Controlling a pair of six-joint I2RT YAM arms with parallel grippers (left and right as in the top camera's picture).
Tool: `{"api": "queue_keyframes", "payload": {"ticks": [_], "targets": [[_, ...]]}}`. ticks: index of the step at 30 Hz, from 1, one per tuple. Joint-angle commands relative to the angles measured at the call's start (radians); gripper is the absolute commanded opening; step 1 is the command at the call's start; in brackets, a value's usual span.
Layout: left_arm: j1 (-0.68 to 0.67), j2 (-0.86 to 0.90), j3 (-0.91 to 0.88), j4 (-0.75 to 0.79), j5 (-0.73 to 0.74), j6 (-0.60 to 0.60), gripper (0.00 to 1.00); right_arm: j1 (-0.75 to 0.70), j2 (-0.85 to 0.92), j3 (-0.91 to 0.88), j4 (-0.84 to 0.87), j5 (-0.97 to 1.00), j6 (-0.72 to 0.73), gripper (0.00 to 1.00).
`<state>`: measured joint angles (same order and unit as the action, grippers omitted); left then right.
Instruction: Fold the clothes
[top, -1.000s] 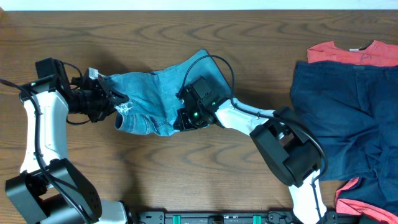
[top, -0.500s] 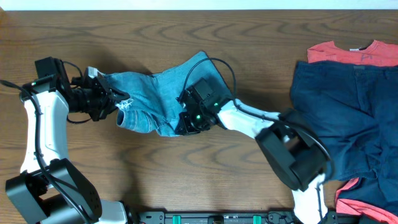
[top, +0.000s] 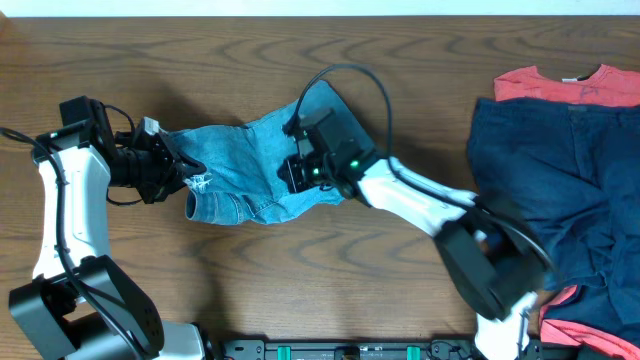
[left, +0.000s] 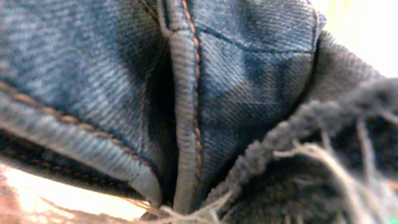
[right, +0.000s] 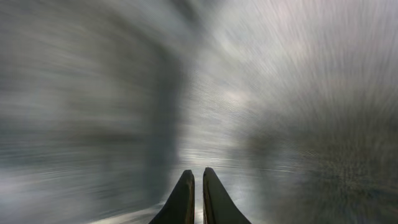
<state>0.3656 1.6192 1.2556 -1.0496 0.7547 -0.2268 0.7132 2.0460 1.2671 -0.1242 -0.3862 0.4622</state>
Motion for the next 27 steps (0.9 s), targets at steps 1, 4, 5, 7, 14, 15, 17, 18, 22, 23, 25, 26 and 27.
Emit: {"api": "queue_keyframes", "payload": {"ticks": [1, 4, 5, 7, 14, 15, 17, 18, 22, 23, 25, 26, 27], "targets": [[0.001, -0.038, 0.028, -0.009, 0.001, 0.029, 0.06, 0.023, 0.103, -0.005, 0.001, 0.007, -0.015, 0.05], [0.001, -0.053, 0.029, -0.032, -0.039, 0.032, 0.06, 0.040, 0.149, -0.005, -0.021, -0.125, -0.010, 0.02], [0.001, -0.058, 0.031, -0.045, -0.048, 0.035, 0.06, 0.045, 0.149, -0.005, -0.037, -0.155, 0.006, 0.01], [0.001, -0.070, 0.044, -0.087, -0.071, 0.051, 0.06, 0.063, 0.141, -0.005, -0.080, -0.193, 0.039, 0.01], [0.001, -0.107, 0.195, -0.265, -0.236, 0.051, 0.06, 0.107, 0.064, -0.005, -0.156, -0.156, 0.020, 0.01], [0.001, -0.108, 0.216, -0.271, -0.243, 0.050, 0.06, 0.109, 0.051, -0.005, -0.151, -0.137, 0.002, 0.02], [-0.005, -0.110, 0.233, -0.270, -0.243, 0.045, 0.06, 0.109, 0.024, -0.005, -0.133, -0.101, -0.041, 0.04], [-0.009, -0.110, 0.235, -0.267, -0.244, 0.037, 0.06, 0.103, 0.005, -0.005, -0.125, -0.087, -0.063, 0.05], [-0.042, -0.110, 0.235, -0.256, -0.249, 0.031, 0.06, 0.052, -0.097, -0.005, -0.121, -0.084, -0.090, 0.10], [-0.050, -0.110, 0.235, -0.253, -0.252, 0.031, 0.06, 0.030, -0.126, -0.005, -0.127, -0.082, -0.090, 0.10], [-0.063, -0.110, 0.235, -0.251, -0.256, 0.031, 0.06, -0.025, -0.179, -0.005, -0.137, -0.076, -0.090, 0.11], [-0.066, -0.110, 0.235, -0.251, -0.270, 0.031, 0.06, -0.051, -0.195, -0.005, -0.139, -0.073, -0.090, 0.12], [-0.069, -0.110, 0.235, -0.252, -0.287, 0.031, 0.06, -0.077, -0.205, -0.005, -0.141, -0.072, -0.090, 0.12]]}}
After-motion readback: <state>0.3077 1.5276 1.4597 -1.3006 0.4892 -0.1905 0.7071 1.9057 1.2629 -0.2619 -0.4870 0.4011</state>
